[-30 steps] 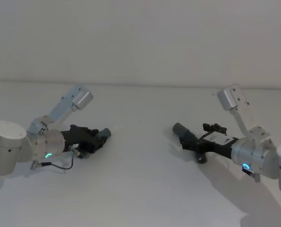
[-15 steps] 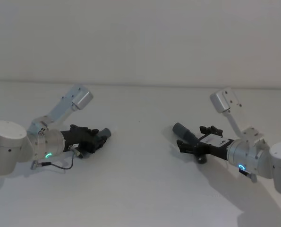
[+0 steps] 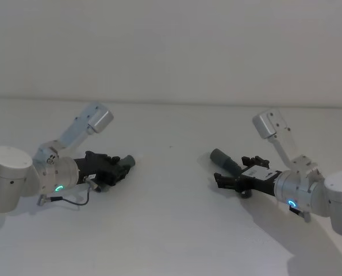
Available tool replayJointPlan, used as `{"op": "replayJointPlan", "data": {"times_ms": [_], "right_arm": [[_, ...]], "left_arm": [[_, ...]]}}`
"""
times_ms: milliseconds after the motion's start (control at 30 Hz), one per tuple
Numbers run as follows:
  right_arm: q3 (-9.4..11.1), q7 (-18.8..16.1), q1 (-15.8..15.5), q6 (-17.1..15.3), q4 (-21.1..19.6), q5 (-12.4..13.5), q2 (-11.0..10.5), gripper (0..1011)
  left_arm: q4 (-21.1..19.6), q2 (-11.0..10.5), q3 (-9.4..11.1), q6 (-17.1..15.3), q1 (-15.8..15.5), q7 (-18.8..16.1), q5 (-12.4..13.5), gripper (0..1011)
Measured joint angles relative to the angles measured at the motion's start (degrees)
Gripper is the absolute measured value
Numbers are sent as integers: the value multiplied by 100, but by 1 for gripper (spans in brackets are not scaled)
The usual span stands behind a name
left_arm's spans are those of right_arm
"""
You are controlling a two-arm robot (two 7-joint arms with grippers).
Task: Use both hands to pick up one end of the pipe from the table, align the ends, and insert them.
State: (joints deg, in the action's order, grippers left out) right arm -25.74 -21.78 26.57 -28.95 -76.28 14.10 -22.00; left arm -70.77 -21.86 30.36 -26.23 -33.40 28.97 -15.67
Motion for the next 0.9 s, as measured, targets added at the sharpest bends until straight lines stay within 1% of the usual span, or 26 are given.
{"op": "replayJointPlan", "data": {"times_ms": [567,800,900], "right_arm": [[67,-67,32,-98,87,-12,61,1001],[76,-75,35,-115,102,-15,71,888],[79,-77,36,-119,106,-16,73,797]], "left_arm": [[0,0,1,0,0,0,0,343],[0,0,1,0,0,0,0,343],[0,0,0,0,0,0,0,343]]}}
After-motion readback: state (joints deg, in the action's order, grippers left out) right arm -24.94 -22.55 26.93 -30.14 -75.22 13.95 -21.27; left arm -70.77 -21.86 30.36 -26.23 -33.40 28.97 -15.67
